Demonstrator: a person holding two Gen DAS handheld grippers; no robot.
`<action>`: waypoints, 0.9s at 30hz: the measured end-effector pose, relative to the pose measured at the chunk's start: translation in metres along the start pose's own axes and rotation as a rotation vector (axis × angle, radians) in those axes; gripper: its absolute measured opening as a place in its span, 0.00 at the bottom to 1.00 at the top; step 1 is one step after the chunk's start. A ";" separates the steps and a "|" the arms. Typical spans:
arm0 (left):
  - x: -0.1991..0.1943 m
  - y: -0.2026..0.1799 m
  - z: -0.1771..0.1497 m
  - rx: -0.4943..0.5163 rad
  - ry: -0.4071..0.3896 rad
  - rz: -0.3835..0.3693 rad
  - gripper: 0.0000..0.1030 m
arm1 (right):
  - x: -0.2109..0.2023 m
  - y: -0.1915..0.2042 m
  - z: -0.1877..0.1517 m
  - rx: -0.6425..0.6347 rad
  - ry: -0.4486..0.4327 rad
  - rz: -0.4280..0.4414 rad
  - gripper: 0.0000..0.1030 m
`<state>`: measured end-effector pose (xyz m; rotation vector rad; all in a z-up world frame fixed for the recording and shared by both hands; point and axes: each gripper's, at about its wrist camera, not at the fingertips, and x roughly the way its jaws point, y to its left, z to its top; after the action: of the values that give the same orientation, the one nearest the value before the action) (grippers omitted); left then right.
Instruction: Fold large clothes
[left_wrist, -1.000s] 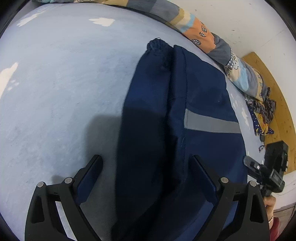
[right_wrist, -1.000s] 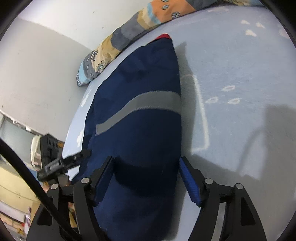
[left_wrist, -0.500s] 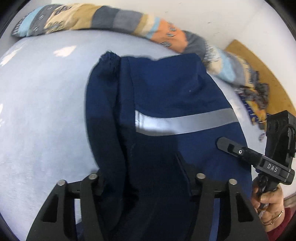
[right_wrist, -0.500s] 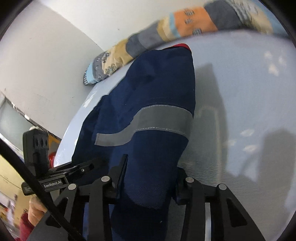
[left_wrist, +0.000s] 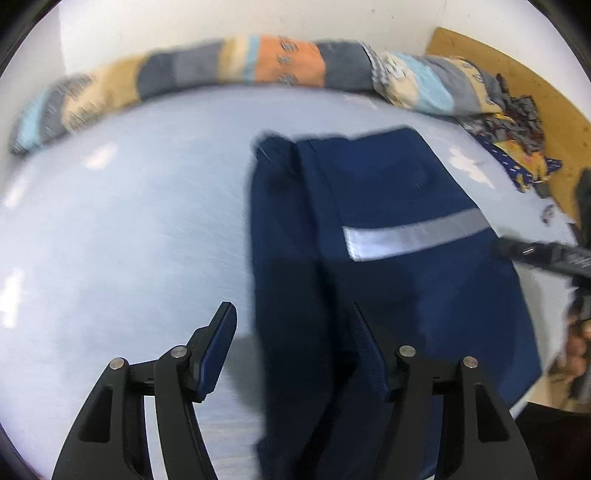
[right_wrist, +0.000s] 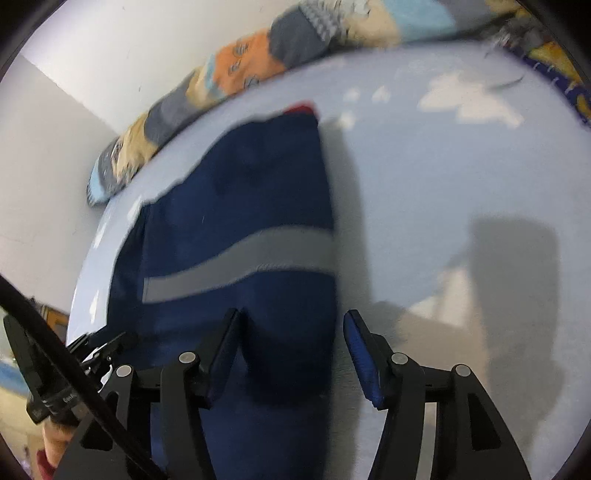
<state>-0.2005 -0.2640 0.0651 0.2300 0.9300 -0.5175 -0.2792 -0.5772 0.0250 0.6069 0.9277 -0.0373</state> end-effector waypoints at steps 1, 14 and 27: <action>-0.014 0.003 -0.003 0.009 -0.046 0.032 0.61 | -0.014 0.011 0.001 -0.047 -0.043 -0.033 0.60; -0.032 -0.020 -0.092 0.058 -0.055 0.116 0.65 | -0.062 0.073 -0.108 -0.260 -0.078 -0.003 0.33; -0.076 -0.019 -0.064 0.059 -0.291 0.207 0.75 | -0.062 0.066 -0.074 -0.208 -0.142 -0.017 0.33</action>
<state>-0.2922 -0.2293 0.0902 0.2930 0.6005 -0.3747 -0.3528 -0.4989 0.0705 0.3988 0.7875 0.0013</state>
